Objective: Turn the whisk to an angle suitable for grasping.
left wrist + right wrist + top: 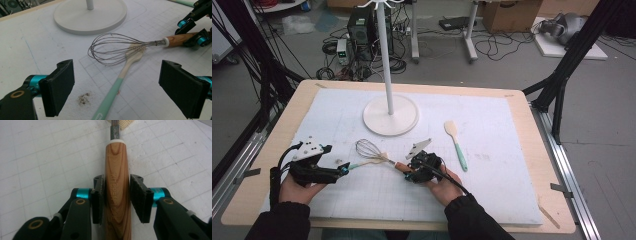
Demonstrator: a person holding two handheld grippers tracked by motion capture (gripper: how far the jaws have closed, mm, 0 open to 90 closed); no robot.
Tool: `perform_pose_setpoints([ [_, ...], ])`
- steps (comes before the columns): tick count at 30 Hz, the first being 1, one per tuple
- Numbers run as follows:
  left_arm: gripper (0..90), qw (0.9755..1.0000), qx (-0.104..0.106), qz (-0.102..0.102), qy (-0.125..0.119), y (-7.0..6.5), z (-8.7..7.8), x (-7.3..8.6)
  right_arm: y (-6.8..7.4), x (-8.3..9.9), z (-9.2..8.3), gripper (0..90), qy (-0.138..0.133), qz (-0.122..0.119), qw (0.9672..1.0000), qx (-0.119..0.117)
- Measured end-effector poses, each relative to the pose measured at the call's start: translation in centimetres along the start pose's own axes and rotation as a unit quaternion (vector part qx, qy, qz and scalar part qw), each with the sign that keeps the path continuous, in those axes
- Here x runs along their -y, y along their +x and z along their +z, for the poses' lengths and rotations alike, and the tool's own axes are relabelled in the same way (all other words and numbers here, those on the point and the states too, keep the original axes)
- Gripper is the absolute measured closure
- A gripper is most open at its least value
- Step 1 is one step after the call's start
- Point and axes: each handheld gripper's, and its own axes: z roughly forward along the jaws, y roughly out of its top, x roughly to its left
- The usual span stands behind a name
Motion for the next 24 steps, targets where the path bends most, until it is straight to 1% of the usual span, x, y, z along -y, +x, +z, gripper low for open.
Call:
perform_pose_setpoints([
  [5, 13.7, 1.0000, 0.000, 0.000, 0.001, 0.0, 0.0, 0.0, -0.3, 0.0, 0.0, 68.2, -0.002, 0.000, 1.0000, -0.008],
  [8, 13.7, 1.0000, 0.002, 0.002, 0.000, -0.1, -0.1, -0.1, -0.4, 0.0, -0.2, 69.6, -0.008, 0.007, 0.9997, -0.021],
  [12, 13.9, 1.0000, 0.004, 0.009, -0.001, -0.3, -0.2, -0.4, -0.3, -0.1, -0.2, 69.9, -0.006, -0.007, 0.9999, -0.013],
  [14, 14.0, 0.9999, 0.004, 0.014, 0.001, -0.4, -0.3, -0.5, -0.5, -0.1, -0.2, 70.0, -0.009, -0.008, 0.9998, -0.015],
  [15, 14.1, 0.9998, 0.005, 0.018, 0.002, -0.5, -0.3, -0.6, -0.5, -0.1, -0.3, 70.0, -0.008, -0.001, 0.9998, -0.016],
  [17, 14.7, 0.9998, 0.005, 0.021, 0.003, -0.6, -0.3, -0.7, -0.7, -0.1, -0.5, 70.0, -0.014, 0.002, 0.9997, -0.021],
  [19, 15.0, 0.9997, 0.006, 0.023, 0.001, -0.6, -0.4, -0.9, -0.8, -0.1, -0.7, 70.0, -0.021, 0.002, 0.9995, -0.022],
  [21, 15.4, 0.9996, 0.008, 0.027, 0.000, -0.7, -0.5, -1.1, -1.0, -0.1, -1.0, 70.0, -0.028, 0.009, 0.9992, -0.026],
  [24, 15.6, 0.9995, 0.010, 0.029, -0.002, -0.9, -0.6, -1.3, -1.3, -0.1, -1.1, 70.0, -0.032, 0.012, 0.9990, -0.030],
])
